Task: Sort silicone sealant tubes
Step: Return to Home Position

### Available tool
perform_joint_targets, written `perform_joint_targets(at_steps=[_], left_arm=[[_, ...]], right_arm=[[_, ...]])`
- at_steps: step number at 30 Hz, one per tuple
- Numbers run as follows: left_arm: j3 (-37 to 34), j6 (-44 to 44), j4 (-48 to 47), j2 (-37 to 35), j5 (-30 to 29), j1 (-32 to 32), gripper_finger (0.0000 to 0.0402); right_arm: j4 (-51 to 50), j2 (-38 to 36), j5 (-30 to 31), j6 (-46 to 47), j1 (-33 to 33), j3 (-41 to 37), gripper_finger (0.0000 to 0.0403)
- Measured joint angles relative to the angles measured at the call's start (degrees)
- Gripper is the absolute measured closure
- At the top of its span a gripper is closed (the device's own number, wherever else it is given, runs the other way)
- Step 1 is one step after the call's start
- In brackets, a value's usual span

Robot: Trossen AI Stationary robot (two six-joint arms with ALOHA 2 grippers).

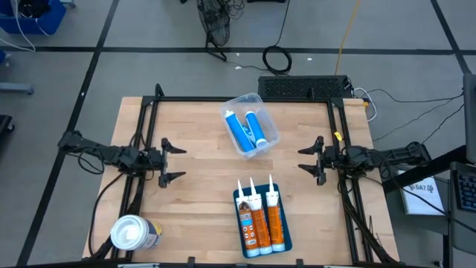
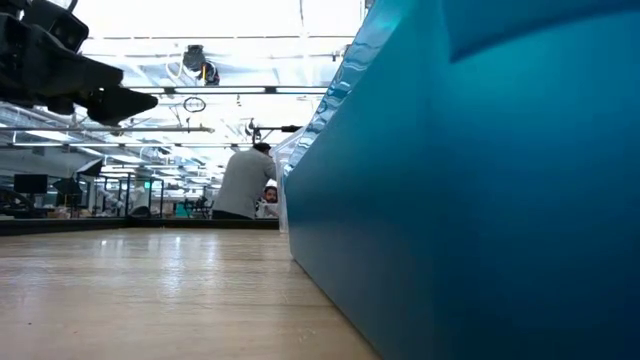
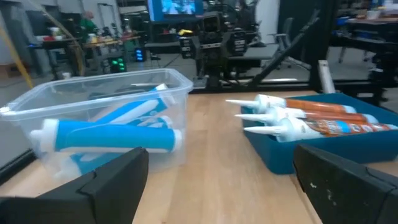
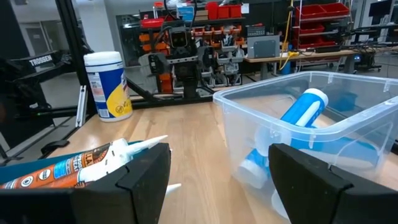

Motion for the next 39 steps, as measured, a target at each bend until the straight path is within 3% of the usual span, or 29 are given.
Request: perform_joint_targets(at_steps=[7, 12, 16, 29, 39], left_arm=[[0.0, -0.2, -0.8, 0.0, 4.7, 8.5, 0.0009], [0.0, -0.9, -2.3, 0.0, 14.9, 17.5, 0.0009], [0.0, -1.6, -2.7, 0.0, 17.8, 21.9, 0.0009], [0.0, -3.6, -3.0, 0.4, 17.5, 23.6, 0.0009], [0.0, -7.1, -2.9, 5.9, 16.8, 23.5, 0.0009]], right_arm=[[0.0, 0.5, 0.0, -0.1, -0.1, 0.0, 0.0149], [0.0, 0.5, 0.0, -0.6, -1.2, 0.0, 0.0149], [0.0, 0.5, 0.0, -0.5, -2.1, 0.0, 0.0149], [0.0, 0.6, -0.1, 2.3, -2.8, 0.0, 0.0149], [-0.1, 2.9, -0.1, 1.1, -2.8, 0.0, 0.0149]])
